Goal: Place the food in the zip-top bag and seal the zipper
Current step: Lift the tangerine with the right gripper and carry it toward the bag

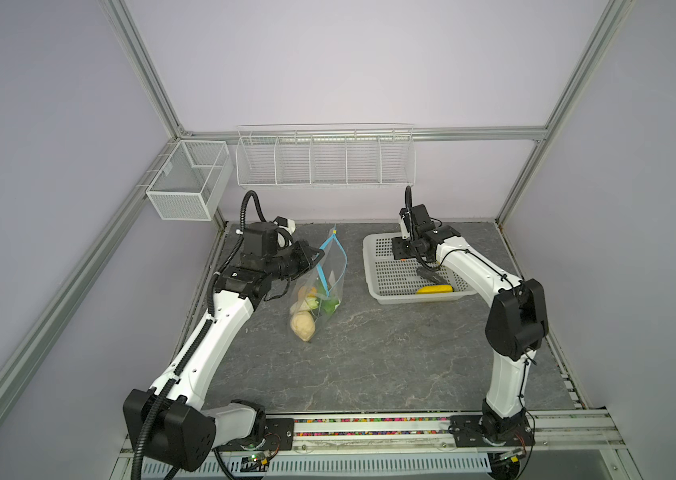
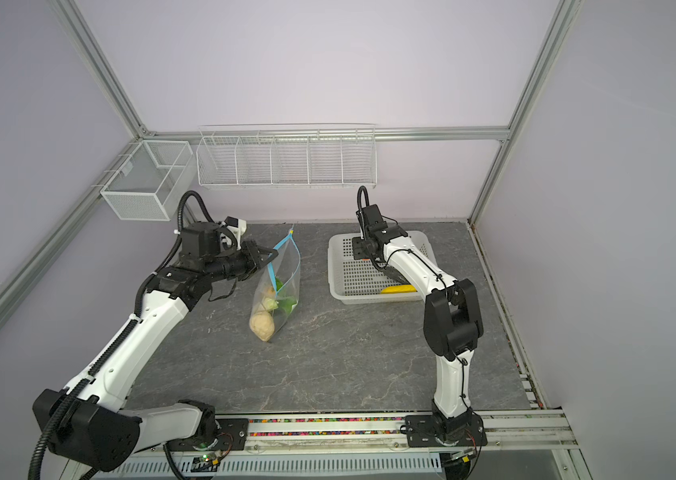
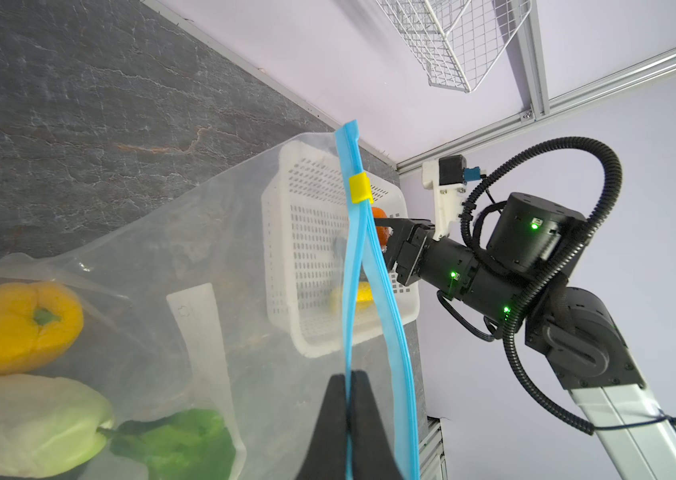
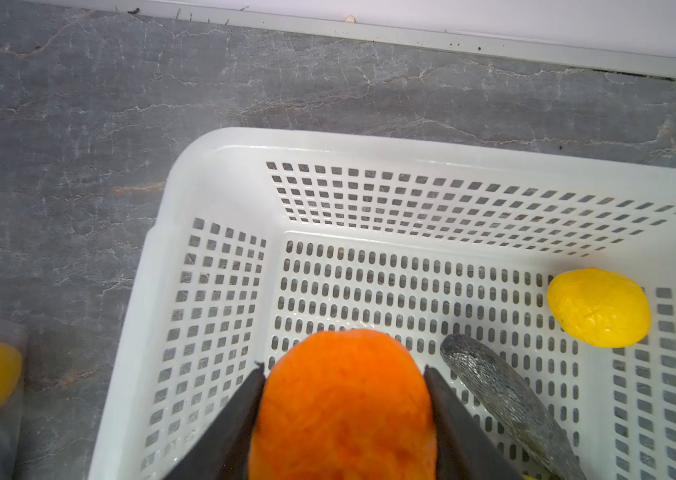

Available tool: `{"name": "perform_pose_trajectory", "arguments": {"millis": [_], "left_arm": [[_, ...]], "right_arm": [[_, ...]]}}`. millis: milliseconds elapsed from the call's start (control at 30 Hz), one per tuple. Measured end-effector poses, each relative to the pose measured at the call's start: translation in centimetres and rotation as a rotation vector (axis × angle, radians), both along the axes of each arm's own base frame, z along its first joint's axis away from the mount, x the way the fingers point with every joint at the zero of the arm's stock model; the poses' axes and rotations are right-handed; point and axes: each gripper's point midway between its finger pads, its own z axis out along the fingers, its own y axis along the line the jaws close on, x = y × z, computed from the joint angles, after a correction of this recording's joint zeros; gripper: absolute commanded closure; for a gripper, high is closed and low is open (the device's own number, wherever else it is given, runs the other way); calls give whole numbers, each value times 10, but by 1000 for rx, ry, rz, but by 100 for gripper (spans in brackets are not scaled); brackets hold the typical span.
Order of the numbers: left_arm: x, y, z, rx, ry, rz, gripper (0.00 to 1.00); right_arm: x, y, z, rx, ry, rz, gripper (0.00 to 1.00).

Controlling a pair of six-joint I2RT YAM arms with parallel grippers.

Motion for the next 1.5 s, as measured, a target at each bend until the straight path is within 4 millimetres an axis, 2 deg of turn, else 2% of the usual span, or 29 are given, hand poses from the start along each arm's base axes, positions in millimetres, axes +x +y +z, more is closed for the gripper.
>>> {"name": "perform_pose_trajectory", "arguments": {"millis": [167,267,700,867,1067,1300,1400,1467,1500], "left_arm": [[2,-1,1,0,-2,0,100],[2,0,1,0,-1,0,100],[2,-1,1,-1,-2,-2,100],[2,-2,3,-7,-9,-10,100],[5,-3,2,-9,-14,-11,100],[8,-5,-5,8,-12,-25,100],[11,-6,-5,16,-16,-31,100],[13,-6,-8,27,-16,-28,100],[15,-6,-10,29,-11,-28,100]], "right_arm": [[-6,3,28,49,-42,11,48],[-8,6,35,64,-49,14,48],[-14,4,22,73,-12,-13,49],[-18,2,8,72,14,-20,49],[-19,4,6,89,15,-19,49],[-24,1,-3,93,30,-19,49],[-27,5,6,116,25,-1,48],[-35,12,23,156,11,32,47],[-44,18,39,181,-13,58,47]]}}
